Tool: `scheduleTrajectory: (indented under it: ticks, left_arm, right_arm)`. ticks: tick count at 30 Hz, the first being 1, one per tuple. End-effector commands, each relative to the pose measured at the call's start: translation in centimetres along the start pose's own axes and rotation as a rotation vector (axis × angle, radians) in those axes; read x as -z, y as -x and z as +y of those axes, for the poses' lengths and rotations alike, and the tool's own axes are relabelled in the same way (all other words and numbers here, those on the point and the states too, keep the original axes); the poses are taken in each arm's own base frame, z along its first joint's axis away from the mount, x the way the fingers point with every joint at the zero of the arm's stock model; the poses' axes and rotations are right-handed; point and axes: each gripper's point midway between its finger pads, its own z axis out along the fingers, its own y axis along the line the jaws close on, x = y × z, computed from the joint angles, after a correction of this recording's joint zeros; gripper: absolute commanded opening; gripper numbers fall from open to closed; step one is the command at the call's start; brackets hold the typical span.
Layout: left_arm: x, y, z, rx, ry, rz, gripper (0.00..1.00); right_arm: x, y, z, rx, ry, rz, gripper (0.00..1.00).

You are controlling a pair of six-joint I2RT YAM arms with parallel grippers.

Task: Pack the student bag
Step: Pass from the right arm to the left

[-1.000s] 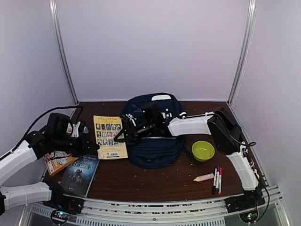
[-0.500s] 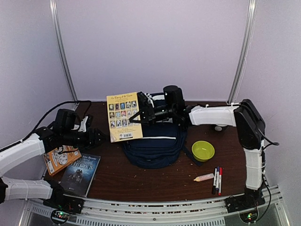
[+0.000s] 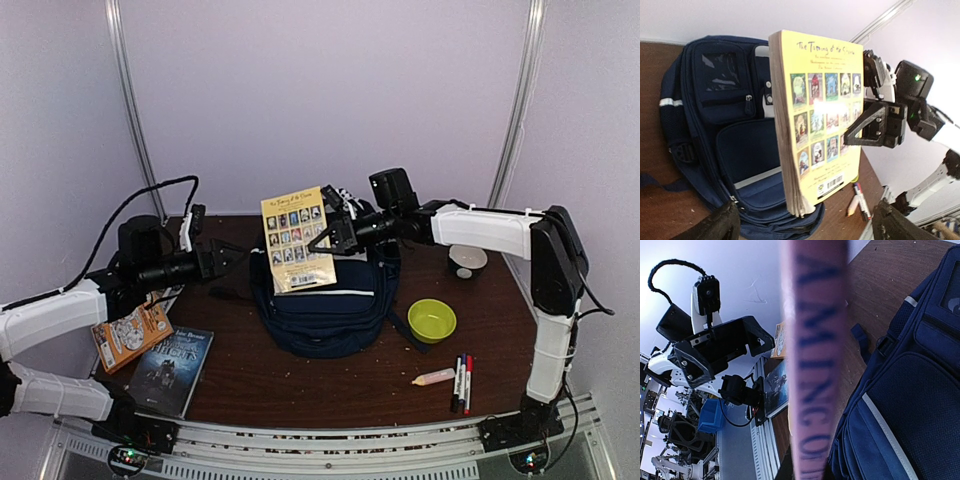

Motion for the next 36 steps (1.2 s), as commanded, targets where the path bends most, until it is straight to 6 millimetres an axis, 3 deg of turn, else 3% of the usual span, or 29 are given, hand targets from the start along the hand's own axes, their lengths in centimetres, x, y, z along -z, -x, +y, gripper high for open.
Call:
scheduleTrajectory:
  ticks: [1,7,14,20,27,36]
  left_arm:
    - [-1.4,2.9,-2.8,-0.100,-0.066,-0.094,0.98]
    - [-4.3,2.5,-3.3,-0.103,-0.087,-0.059,0.98]
    - [-7.0,0.7,-4.4,-0.071,-0.156,0.016,0.94]
    - [-7.4,-1.0,-5.2,-0.023,-0.279,0.052,0.75]
    - [-7.5,-2.5,-4.4,0.030,-0.286,0.090,0.46]
    - [-7.2,-3.2,-3.4,0.063,-0.242,0.105,0.35]
  right_arm:
    - [1.3,0.8,1.6,0.061,0.003,-0.010,0.00]
    - [1.9,1.0,3.0,0.060,0.042,-0.031,0.00]
    - [2.4,2.2,4.7,0.040,0.124,-0.080,0.00]
    - [3.2,3.1,5.4,0.030,0.159,-0.119,0.00]
    - [4.0,3.4,4.9,0.024,0.154,-0.137,0.00]
    - [4.6,3.3,4.2,0.019,0.141,-0.148,0.00]
